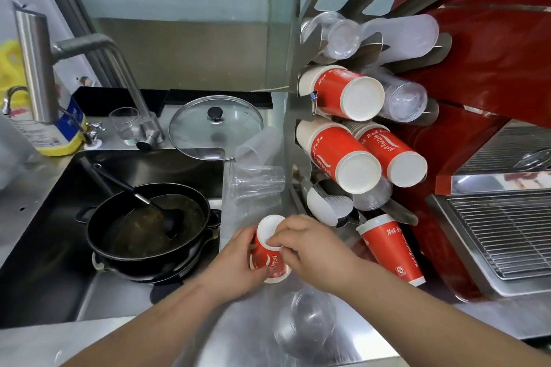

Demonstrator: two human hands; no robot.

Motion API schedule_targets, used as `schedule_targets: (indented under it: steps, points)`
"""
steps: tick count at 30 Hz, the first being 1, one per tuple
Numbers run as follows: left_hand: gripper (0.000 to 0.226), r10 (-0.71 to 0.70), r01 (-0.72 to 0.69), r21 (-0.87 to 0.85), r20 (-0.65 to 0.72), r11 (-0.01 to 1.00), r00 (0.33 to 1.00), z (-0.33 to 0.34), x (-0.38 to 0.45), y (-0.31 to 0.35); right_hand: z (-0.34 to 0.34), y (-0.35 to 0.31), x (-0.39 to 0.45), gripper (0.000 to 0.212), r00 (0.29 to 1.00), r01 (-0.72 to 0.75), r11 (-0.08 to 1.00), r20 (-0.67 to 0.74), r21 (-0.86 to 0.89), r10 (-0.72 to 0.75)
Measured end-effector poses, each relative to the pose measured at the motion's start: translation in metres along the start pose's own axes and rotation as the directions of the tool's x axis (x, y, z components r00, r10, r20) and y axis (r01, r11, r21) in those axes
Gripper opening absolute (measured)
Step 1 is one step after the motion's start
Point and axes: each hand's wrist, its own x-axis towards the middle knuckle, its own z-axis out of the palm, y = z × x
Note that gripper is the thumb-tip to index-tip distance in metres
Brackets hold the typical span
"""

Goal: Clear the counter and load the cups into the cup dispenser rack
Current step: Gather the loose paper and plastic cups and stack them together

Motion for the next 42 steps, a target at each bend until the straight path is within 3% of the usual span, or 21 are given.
schedule_targets:
  steps: [11, 15, 21, 27, 31, 35, 39, 42]
  points:
    - [0.074, 0.004, -0.006, 0.089, 0.024, 0.996, 1.000, -0.006, 0.007, -0.003, -0.003, -0.005, 0.001, 0.028, 0.998, -0.056, 0.998, 0.017, 0.009, 0.056]
    - [0.066, 0.019, -0.035, 0.207, 0.081, 0.978, 0.997, -0.016, 0.006, 0.003, -0.010, -0.011, 0.003, 0.027, 0.993, -0.048, 0.998, 0.105, -0.042, 0.053]
    - [0.048, 0.058, -0.130, 0.466, 0.166, 0.875, 0.984, -0.044, 0.005, 0.025, -0.031, -0.017, 0.011, 0.027, 0.971, -0.012, 0.992, 0.234, -0.128, 0.042]
    - [0.043, 0.121, -0.223, 0.648, 0.199, 0.729, 0.973, -0.102, 0.009, 0.100, -0.067, -0.015, 0.002, 0.033, 0.960, -0.001, 0.990, 0.277, -0.143, 0.040]
    - [0.043, 0.144, -0.377, 0.706, 0.368, 0.599, 0.919, -0.103, 0.000, 0.157, -0.093, -0.003, -0.020, 0.035, 0.917, -0.051, 0.972, 0.375, -0.231, 0.137]
    - [0.046, 0.135, -0.550, 0.692, 0.559, 0.468, 0.818, -0.070, -0.006, 0.194, -0.110, 0.013, -0.049, 0.040, 0.872, -0.141, 0.942, 0.412, -0.303, 0.263]
    - [0.046, 0.127, -0.679, 0.651, 0.684, 0.340, 0.719, -0.020, 0.001, 0.217, -0.109, 0.028, -0.090, 0.023, 0.887, -0.245, 0.936, 0.330, -0.253, 0.321]
    - [0.046, 0.147, -0.754, 0.608, 0.746, 0.249, 0.650, 0.019, 0.013, 0.220, -0.091, 0.042, -0.125, 0.020, 0.887, -0.402, 0.898, 0.170, -0.177, 0.430]
